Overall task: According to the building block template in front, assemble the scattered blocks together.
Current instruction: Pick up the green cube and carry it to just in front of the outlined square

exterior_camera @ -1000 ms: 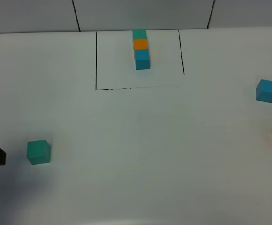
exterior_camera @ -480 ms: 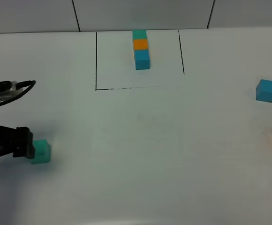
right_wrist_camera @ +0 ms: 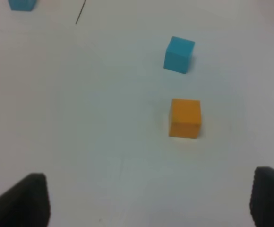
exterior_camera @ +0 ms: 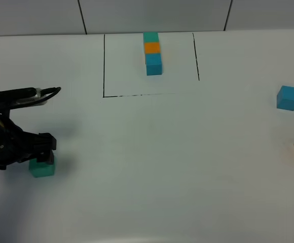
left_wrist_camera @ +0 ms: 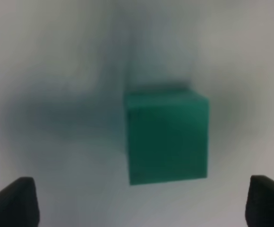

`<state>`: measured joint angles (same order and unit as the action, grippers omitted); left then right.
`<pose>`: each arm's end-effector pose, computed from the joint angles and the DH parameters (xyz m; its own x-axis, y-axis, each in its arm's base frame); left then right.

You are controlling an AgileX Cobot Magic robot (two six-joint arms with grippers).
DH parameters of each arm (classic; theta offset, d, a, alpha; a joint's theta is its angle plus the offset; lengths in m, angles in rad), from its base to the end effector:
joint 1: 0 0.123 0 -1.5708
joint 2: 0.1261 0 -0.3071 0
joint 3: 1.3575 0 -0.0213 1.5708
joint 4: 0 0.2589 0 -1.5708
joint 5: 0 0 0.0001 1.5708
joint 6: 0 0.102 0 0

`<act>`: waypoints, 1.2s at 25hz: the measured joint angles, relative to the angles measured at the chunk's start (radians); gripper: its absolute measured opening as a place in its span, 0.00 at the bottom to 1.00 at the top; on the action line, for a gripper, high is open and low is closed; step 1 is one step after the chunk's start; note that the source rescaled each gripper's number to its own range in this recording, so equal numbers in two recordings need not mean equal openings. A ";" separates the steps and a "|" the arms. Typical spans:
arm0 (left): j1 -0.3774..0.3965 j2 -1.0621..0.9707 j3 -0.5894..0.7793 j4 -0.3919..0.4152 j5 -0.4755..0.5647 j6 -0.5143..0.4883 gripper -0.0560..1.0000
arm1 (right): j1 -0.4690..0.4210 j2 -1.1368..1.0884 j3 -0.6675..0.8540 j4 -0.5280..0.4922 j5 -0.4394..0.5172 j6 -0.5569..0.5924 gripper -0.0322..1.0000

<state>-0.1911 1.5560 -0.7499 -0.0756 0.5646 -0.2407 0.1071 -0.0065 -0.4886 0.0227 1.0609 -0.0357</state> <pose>0.2661 -0.0557 0.1760 -0.9582 -0.1199 -0.2599 -0.0905 0.9884 -0.1223 -0.0101 0.0010 0.2728 -0.4546 -0.0736 -0.8876 -0.1356 0.9907 -0.0127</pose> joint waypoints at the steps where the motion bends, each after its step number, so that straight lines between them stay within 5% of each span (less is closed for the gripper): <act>1: -0.012 0.013 -0.010 -0.004 -0.007 -0.002 0.98 | 0.000 0.000 0.000 0.000 0.000 0.000 0.74; 13: -0.038 0.154 -0.030 -0.010 -0.083 -0.066 0.95 | 0.000 0.000 0.000 0.000 0.000 0.000 0.74; 15: -0.038 0.168 -0.035 -0.010 -0.083 -0.066 0.87 | 0.000 0.000 0.000 0.000 0.000 0.000 0.74; 18: -0.038 0.176 -0.036 0.000 -0.083 -0.069 0.57 | 0.000 0.000 0.000 0.000 0.000 0.000 0.74; 21: -0.038 0.177 -0.036 0.031 -0.082 -0.088 0.06 | 0.000 0.000 0.000 0.000 0.000 0.000 0.74; 30: -0.038 0.177 -0.036 0.065 -0.071 -0.104 0.05 | 0.000 0.000 0.000 0.000 0.000 0.002 0.74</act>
<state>-0.2293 1.7328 -0.7863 -0.0106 0.4933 -0.3451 0.1071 -0.0065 -0.4886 0.0227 1.0609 -0.0338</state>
